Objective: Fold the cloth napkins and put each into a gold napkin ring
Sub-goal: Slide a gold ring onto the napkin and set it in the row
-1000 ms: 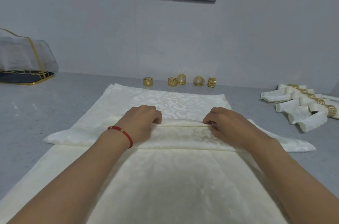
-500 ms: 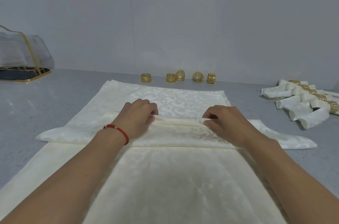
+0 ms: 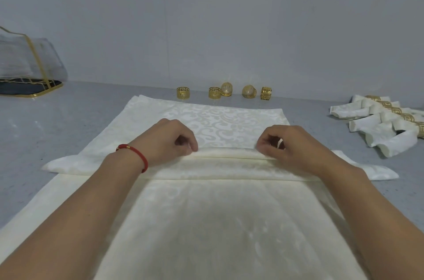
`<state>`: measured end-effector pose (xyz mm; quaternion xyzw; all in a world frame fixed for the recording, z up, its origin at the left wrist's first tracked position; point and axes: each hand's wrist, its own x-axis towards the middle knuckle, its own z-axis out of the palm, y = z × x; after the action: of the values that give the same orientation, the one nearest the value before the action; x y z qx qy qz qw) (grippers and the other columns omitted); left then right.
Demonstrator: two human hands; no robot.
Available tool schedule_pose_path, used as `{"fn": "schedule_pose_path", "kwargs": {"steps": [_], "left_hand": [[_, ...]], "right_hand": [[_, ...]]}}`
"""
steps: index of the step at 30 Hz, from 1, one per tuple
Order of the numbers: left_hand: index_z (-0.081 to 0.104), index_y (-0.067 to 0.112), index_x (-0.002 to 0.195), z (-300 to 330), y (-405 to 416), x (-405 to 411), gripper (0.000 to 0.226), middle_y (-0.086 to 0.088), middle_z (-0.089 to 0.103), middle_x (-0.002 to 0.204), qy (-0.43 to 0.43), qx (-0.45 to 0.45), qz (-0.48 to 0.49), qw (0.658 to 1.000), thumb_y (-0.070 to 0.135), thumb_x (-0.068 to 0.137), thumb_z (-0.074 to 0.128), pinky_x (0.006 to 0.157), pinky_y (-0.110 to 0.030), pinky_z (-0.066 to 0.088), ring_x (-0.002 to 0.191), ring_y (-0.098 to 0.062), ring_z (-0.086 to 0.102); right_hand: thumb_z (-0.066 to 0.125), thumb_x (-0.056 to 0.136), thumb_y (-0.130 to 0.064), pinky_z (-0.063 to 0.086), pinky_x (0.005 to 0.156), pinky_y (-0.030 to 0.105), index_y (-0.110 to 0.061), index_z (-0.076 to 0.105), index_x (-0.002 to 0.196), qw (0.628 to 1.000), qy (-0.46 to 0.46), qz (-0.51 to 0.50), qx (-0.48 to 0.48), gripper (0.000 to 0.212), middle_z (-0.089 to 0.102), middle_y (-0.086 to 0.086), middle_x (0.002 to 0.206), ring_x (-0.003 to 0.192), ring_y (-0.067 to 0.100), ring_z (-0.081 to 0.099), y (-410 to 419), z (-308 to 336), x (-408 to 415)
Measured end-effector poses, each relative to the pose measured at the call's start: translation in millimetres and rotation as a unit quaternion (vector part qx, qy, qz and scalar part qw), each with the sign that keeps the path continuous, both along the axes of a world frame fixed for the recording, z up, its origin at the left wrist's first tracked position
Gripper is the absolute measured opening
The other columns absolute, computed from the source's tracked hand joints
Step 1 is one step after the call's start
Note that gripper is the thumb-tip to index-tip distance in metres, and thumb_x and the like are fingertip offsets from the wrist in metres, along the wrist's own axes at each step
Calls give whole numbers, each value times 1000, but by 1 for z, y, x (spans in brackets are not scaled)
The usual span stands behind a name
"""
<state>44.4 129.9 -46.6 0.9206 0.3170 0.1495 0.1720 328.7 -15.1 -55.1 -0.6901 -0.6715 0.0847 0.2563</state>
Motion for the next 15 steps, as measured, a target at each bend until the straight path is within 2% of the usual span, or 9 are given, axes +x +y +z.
{"fn": "schedule_pose_path", "kwargs": {"steps": [3, 5, 8, 10, 13, 15], "left_hand": [[68, 31, 106, -5, 2, 2, 17, 10, 60, 97, 41, 10, 3, 999, 22, 92, 68, 76, -15, 41, 87, -4, 56], [69, 26, 103, -6, 2, 4, 10, 10, 62, 100, 59, 29, 13, 998, 23, 94, 65, 82, -21, 46, 93, -8, 57], [62, 26, 93, -9, 3, 8, 7, 13, 62, 96, 41, 104, 18, 994, 19, 92, 63, 85, -35, 47, 94, -13, 57], [56, 28, 92, -12, 4, 9, 16, 14, 55, 92, 35, 152, 15, 988, 13, 91, 62, 80, -33, 41, 92, -14, 52], [56, 31, 93, -17, 5, 11, 32, 15, 46, 89, 52, 231, 3, 972, 2, 83, 60, 71, -29, 25, 87, -12, 43], [56, 32, 93, -17, 4, 12, 40, 16, 44, 88, 74, 247, -6, 966, -4, 78, 57, 71, -28, 22, 85, -11, 41]], "right_hand": [[70, 96, -34, 45, 76, 17, -37, 70, 105, 999, -24, 13, -35, 10, 63, -17, 101, 91, -7, 57, 1, -4, -1], [68, 97, -32, 42, 71, 13, -33, 71, 100, 999, -30, 2, -36, 5, 64, -17, 99, 86, -13, 55, 2, -6, -1], [68, 97, -26, 47, 70, 19, -32, 66, 91, 998, -54, -19, 11, 9, 67, -15, 87, 80, -3, 59, 6, -7, -4], [70, 95, -23, 50, 72, 27, -33, 61, 90, 993, -110, -29, 35, 14, 64, -16, 86, 83, 1, 59, 12, -9, -7], [69, 95, -22, 47, 69, 26, -33, 58, 91, 985, -164, -29, 34, 16, 60, -16, 88, 85, 6, 56, 15, -10, -9], [68, 94, -21, 46, 69, 25, -33, 57, 91, 981, -192, -24, 27, 16, 59, -16, 90, 86, 7, 54, 16, -6, -10]]}}
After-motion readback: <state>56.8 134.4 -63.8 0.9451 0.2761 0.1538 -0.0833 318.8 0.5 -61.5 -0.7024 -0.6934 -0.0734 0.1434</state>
